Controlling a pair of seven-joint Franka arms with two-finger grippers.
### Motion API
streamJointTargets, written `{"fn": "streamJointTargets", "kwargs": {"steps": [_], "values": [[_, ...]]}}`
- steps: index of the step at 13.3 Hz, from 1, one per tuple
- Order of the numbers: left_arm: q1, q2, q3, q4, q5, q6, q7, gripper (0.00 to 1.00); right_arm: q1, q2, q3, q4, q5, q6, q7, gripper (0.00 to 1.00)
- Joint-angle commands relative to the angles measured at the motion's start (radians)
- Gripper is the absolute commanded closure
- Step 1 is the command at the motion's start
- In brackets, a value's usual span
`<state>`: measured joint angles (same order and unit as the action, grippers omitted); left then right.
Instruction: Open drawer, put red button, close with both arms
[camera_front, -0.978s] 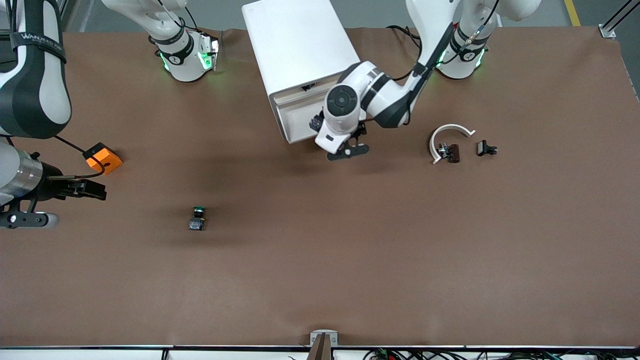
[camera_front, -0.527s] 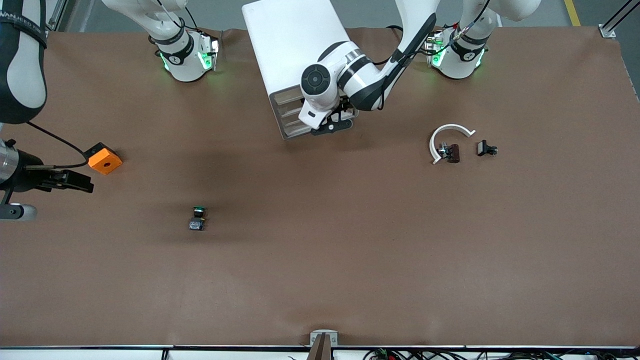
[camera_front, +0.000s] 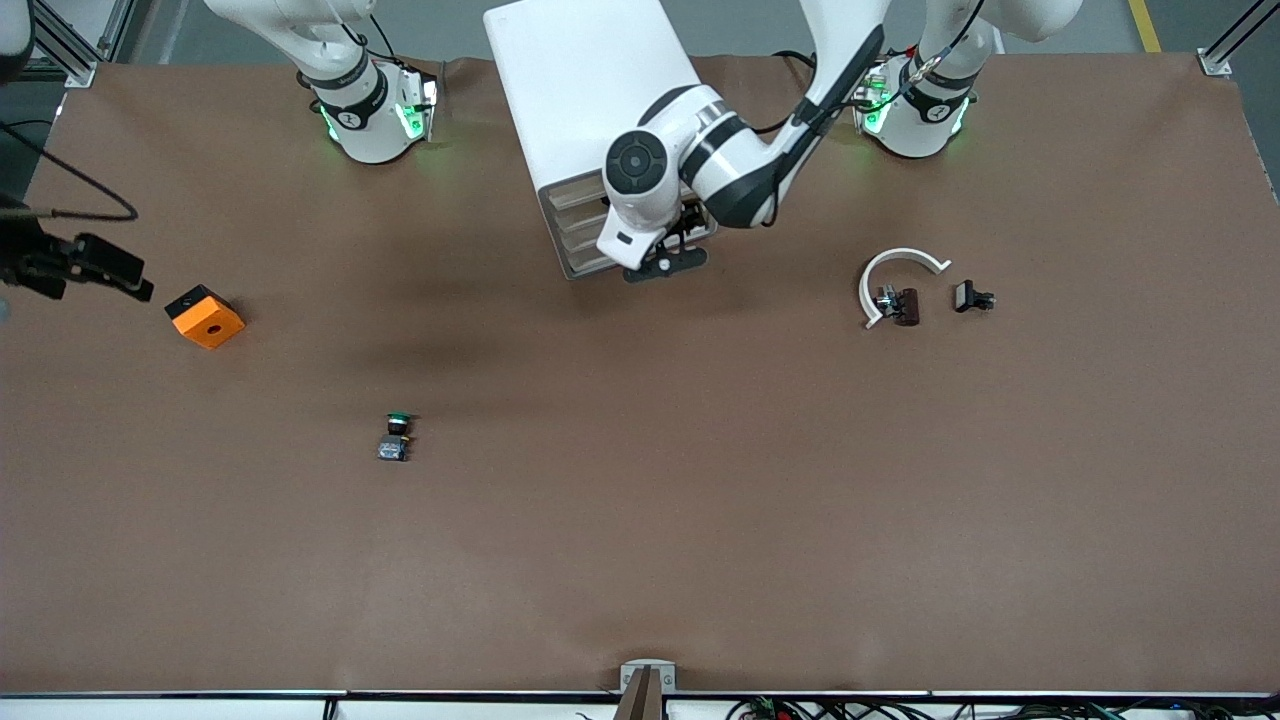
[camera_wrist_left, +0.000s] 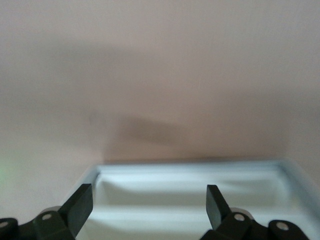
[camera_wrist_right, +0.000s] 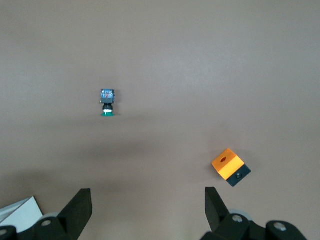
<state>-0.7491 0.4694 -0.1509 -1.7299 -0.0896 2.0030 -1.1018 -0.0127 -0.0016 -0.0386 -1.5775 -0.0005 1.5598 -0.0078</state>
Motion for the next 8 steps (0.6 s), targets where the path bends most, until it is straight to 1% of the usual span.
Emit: {"fn": "streamJointTargets", "kwargs": {"steps": [1, 2, 3, 4, 5, 6, 8], "values": [[0.092, -0.015, 0.007, 0.078, 0.17, -0.029, -0.006, 0.0, -0.024, -0.077, 0.011, -0.085, 0.016, 0.028, 0.005, 0.0], [0.13, -0.035, 0.008, 0.085, 0.207, -0.029, 0.006, 0.0, -0.024, -0.096, 0.009, -0.088, 0.014, 0.025, 0.003, 0.0], [0.19, -0.052, 0.007, 0.09, 0.22, -0.029, 0.01, 0.0, -0.024, -0.11, 0.002, -0.09, 0.013, 0.022, -0.001, 0.0], [0.241, -0.075, 0.007, 0.098, 0.222, -0.029, 0.029, 0.0, -0.023, -0.12, -0.021, -0.098, 0.013, 0.022, -0.006, 0.0], [0.284, -0.086, 0.007, 0.108, 0.222, -0.029, 0.069, 0.0, -0.023, -0.12, -0.03, -0.099, 0.013, 0.022, -0.015, 0.0], [0.33, -0.103, 0.007, 0.121, 0.22, -0.03, 0.11, 0.0, -0.023, -0.121, -0.038, -0.098, 0.013, 0.025, -0.058, 0.0], [0.404, -0.147, 0.008, 0.122, 0.222, -0.03, 0.186, 0.0, -0.023, -0.121, -0.04, -0.099, 0.011, 0.02, -0.072, 0.0]]}}
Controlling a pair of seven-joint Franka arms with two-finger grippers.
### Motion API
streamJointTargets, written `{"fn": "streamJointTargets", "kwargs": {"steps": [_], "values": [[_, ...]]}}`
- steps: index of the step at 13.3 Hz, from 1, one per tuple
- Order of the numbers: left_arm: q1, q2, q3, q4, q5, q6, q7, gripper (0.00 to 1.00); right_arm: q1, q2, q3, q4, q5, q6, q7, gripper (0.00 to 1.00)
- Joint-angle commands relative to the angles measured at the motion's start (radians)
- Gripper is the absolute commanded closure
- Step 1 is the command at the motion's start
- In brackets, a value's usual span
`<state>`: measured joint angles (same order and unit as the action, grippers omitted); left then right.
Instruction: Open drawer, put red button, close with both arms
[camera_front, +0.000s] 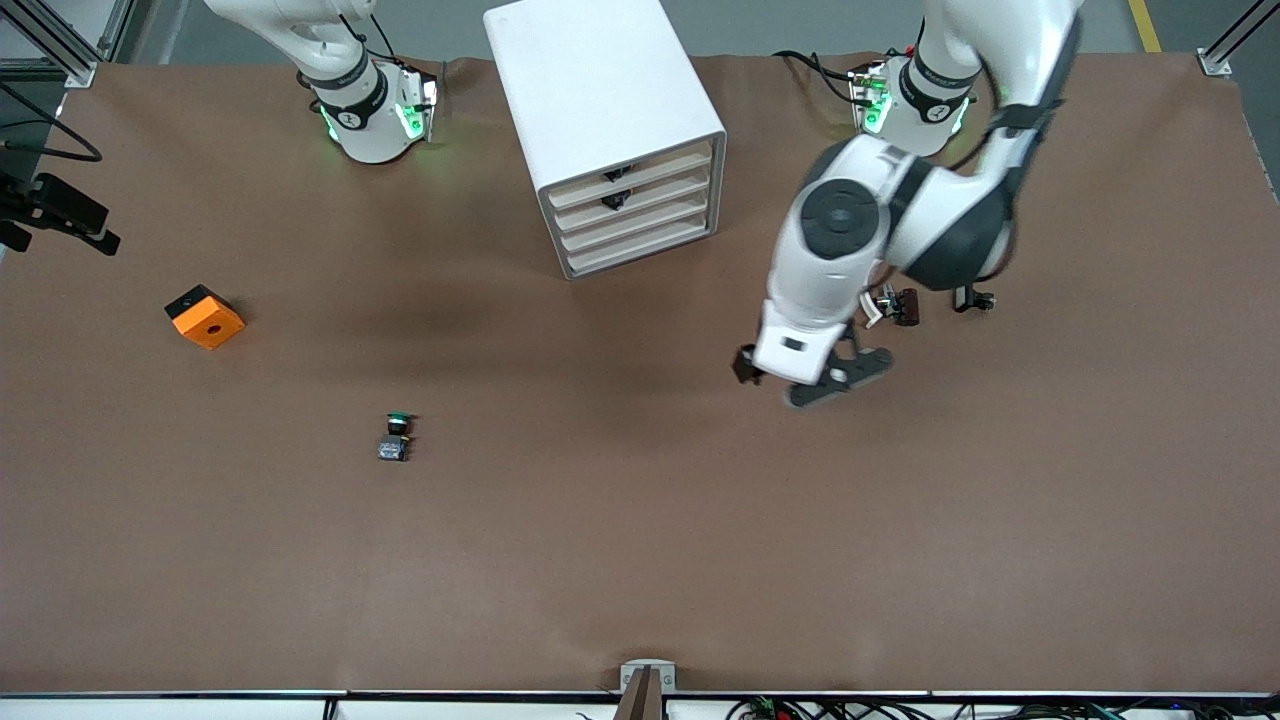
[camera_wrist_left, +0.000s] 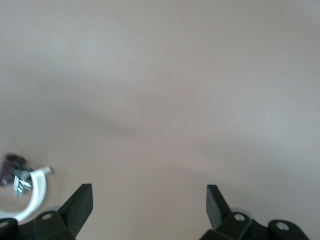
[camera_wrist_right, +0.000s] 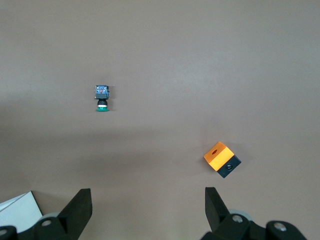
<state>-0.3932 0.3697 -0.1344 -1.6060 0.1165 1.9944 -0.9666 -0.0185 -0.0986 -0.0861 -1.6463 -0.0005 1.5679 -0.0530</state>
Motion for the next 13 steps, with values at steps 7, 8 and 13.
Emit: {"fn": "streamJointTargets", "kwargs": {"steps": [7, 8, 13], "values": [[0.25, -0.241, -0.01, -0.002, 0.015, -0.209, 0.467, 0.0, -0.014, -0.061, 0.011, -0.075, 0.008, 0.026, -0.027, 0.0], [0.27, -0.267, -0.01, -0.002, 0.014, -0.218, 0.526, 0.0, -0.014, -0.061, 0.011, -0.075, 0.007, 0.027, -0.027, 0.0], [0.364, -0.382, -0.03, -0.009, -0.006, -0.379, 0.736, 0.0, -0.011, -0.058, 0.016, -0.072, 0.002, 0.021, -0.025, 0.0]]}}
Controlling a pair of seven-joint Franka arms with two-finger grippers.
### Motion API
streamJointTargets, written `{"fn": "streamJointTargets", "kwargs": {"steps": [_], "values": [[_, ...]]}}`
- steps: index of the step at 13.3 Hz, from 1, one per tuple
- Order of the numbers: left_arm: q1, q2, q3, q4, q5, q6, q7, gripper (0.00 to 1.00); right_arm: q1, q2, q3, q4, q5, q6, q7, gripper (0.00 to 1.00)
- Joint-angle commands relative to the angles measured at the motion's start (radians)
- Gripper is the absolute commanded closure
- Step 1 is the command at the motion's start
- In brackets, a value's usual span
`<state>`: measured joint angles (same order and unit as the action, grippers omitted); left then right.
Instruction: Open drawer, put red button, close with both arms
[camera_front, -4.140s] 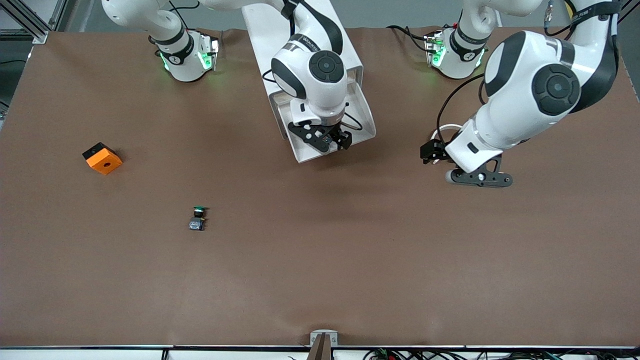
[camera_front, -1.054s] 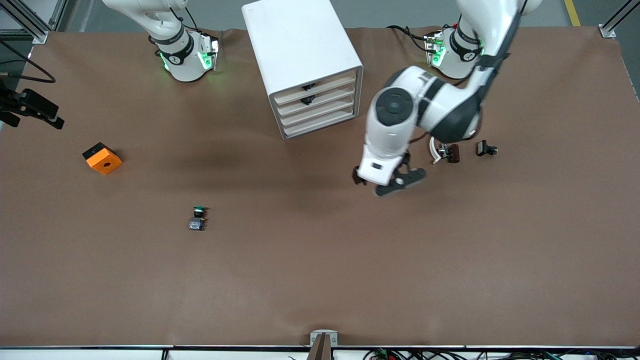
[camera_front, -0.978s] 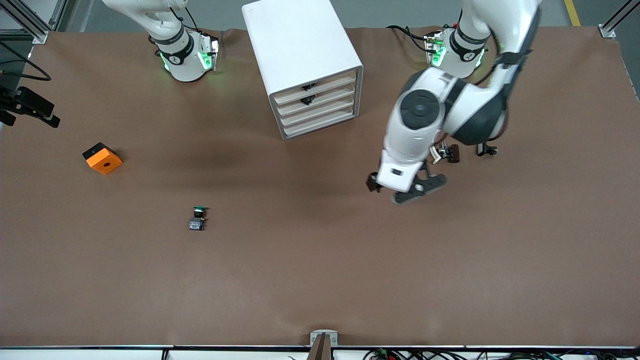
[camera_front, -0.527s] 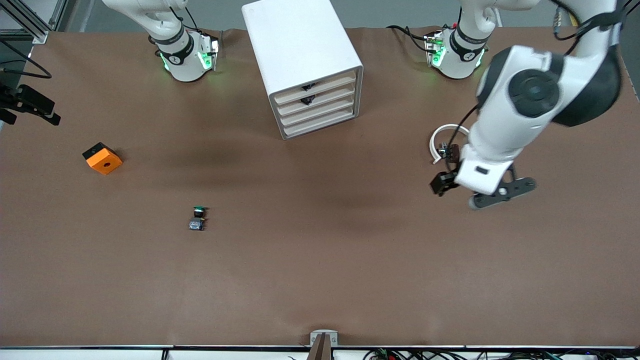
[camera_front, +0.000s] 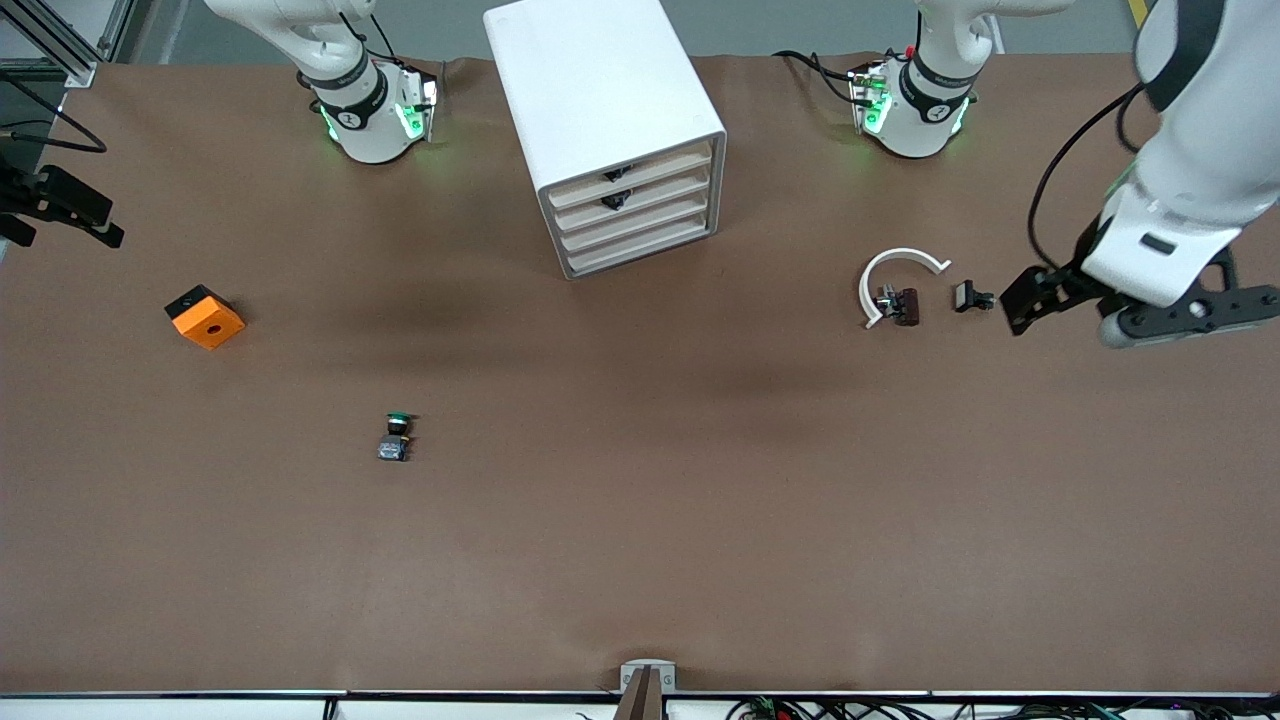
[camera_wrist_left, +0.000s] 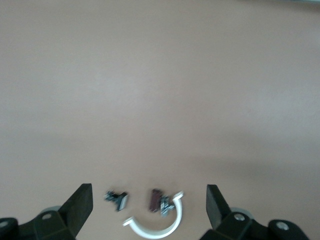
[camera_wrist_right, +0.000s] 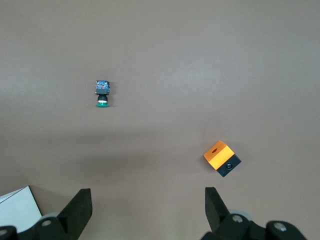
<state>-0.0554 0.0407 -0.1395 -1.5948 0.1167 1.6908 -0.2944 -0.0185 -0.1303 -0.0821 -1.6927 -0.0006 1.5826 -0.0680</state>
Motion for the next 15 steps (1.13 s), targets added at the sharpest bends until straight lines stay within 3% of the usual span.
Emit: {"fn": "streamJointTargets", "kwargs": {"steps": [1, 8, 15], "values": [[0.028, -0.073, -0.02, -0.024, -0.021, -0.118, 0.084, 0.0, -0.011, -0.026, 0.013, -0.025, 0.002, 0.001, -0.007, 0.0], [0.103, -0.228, -0.014, -0.139, -0.111, -0.137, 0.236, 0.0, -0.012, -0.023, 0.011, -0.012, 0.002, -0.007, -0.003, 0.0], [0.118, -0.226, -0.012, -0.123, -0.107, -0.137, 0.236, 0.0, -0.02, -0.011, 0.005, 0.014, 0.004, -0.009, -0.007, 0.0]]}}
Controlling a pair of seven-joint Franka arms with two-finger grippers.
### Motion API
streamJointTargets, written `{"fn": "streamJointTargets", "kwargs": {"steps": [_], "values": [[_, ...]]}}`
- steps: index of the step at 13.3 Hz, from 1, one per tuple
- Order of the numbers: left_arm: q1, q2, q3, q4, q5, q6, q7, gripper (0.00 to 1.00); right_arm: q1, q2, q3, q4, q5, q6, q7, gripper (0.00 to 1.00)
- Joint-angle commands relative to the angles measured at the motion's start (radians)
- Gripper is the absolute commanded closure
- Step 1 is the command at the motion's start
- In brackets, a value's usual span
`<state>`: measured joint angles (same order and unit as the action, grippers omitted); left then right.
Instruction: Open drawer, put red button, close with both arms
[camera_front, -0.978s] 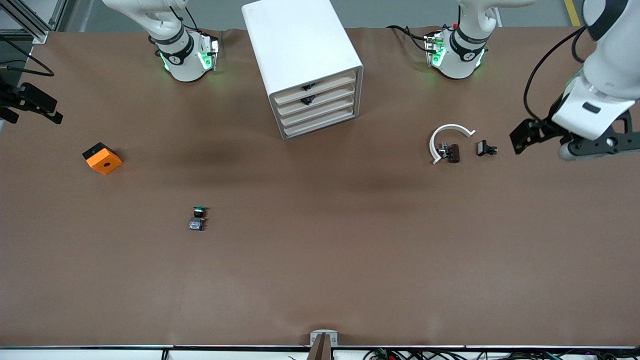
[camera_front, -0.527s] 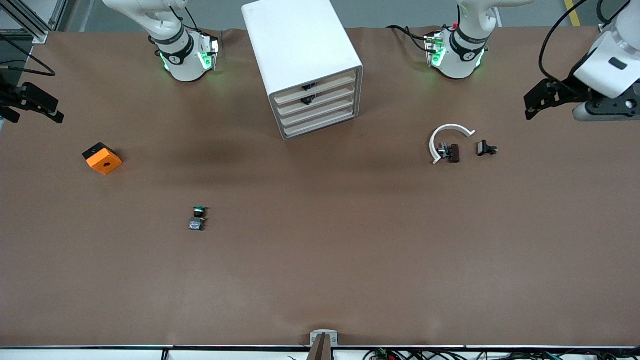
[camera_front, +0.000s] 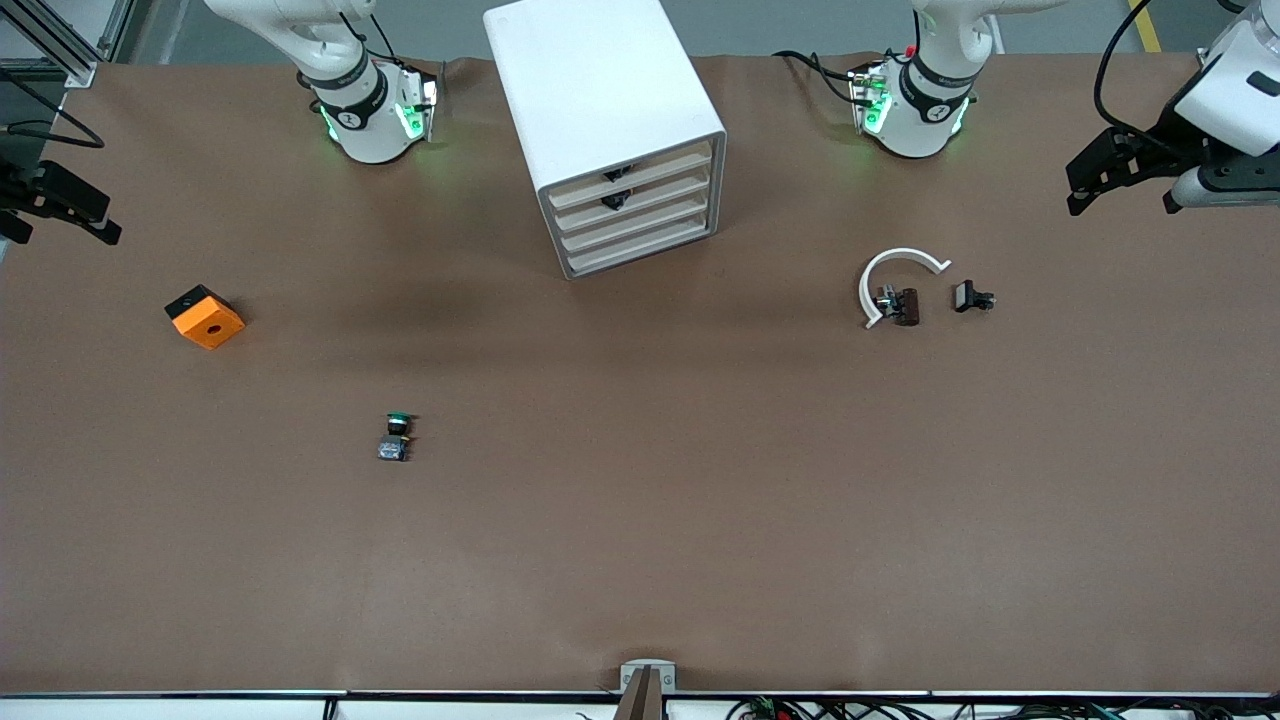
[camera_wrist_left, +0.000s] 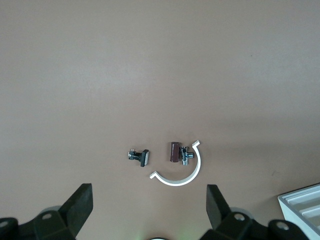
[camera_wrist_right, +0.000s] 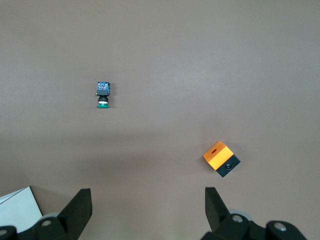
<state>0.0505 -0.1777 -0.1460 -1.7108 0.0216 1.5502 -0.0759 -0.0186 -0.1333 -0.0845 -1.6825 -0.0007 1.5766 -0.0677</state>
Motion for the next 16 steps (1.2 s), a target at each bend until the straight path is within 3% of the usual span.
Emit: {"fn": "streamJointTargets", "kwargs": {"steps": [1, 5, 8, 16], "values": [[0.012, 0.004, -0.006, 0.005, -0.008, 0.004, 0.016, 0.0, -0.018, -0.002, 0.008, 0.004, 0.002, -0.001, -0.01, 0.0], [0.012, 0.049, -0.006, 0.048, -0.002, 0.004, 0.001, 0.0, -0.017, 0.008, 0.009, 0.006, -0.004, 0.005, -0.017, 0.0], [0.012, 0.057, -0.004, 0.062, 0.0, -0.001, -0.001, 0.0, 0.0, 0.007, 0.017, 0.004, -0.074, 0.003, -0.015, 0.0], [0.014, 0.053, -0.004, 0.062, -0.002, -0.035, -0.015, 0.0, -0.001, 0.007, 0.016, 0.004, -0.064, -0.001, -0.015, 0.0]]}}
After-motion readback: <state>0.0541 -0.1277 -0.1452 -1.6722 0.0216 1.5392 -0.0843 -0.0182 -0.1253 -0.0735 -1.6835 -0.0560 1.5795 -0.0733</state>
